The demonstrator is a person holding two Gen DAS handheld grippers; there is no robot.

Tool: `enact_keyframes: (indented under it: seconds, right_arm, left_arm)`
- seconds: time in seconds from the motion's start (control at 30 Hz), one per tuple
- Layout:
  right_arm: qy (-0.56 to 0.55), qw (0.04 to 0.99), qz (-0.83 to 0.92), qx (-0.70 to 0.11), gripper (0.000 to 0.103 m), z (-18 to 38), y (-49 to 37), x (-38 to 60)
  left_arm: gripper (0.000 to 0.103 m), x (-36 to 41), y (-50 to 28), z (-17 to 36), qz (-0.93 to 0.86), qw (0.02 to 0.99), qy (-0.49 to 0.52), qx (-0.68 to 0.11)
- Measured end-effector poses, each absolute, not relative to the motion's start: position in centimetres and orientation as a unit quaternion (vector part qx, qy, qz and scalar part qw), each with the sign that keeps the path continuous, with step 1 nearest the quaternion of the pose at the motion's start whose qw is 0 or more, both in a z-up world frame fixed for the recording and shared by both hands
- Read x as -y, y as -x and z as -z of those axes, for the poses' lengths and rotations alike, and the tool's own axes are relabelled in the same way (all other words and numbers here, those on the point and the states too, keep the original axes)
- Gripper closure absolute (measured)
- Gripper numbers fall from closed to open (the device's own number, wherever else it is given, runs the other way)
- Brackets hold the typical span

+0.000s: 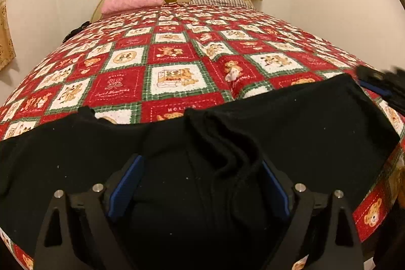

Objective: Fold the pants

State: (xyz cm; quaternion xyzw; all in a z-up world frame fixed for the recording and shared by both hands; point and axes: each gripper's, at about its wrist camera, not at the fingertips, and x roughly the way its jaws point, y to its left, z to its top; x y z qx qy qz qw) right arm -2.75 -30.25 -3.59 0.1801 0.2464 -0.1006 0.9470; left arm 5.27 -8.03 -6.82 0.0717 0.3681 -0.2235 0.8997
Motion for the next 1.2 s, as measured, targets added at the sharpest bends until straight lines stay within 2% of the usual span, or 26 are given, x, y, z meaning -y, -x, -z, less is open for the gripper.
enact_keyframes:
  seconds: [0.17, 0.23, 0.33, 0.53, 1.03, 1.2]
  right_arm:
    - [-0.175, 0.939, 0.082, -0.285, 0.079, 6.6, 6.6, 28.5]
    - [-0.18, 0.943, 0.073, -0.27, 0.079, 7.6, 7.5, 28.6]
    - [-0.19, 0.94, 0.074, -0.273, 0.079, 7.7, 7.5, 28.8]
    - [-0.141, 0.945, 0.091, -0.282, 0.079, 7.9, 8.8, 27.2]
    - [-0.163, 0.935, 0.105, -0.299, 0.079, 7.7, 9.0, 27.2]
    - [-0.035, 0.95, 0.133, -0.281, 0.077, 3.9, 8.6, 24.2]
  left_arm:
    - [0.01, 8.2, -5.2, 6.9, 0.224, 0.9, -0.073, -0.367]
    - [0.01, 8.3, -5.2, 7.0, 0.223, 0.9, -0.075, -0.367]
    - [0.01, 8.4, -5.2, 7.0, 0.223, 0.9, -0.075, -0.367]
    - [0.009, 8.4, -5.2, 7.0, 0.222, 0.901, -0.078, -0.365]
    - [0.009, 8.3, -4.9, 7.1, 0.221, 0.905, -0.082, -0.355]
    - [0.008, 8.4, -4.8, 7.1, 0.217, 0.906, -0.085, -0.353]
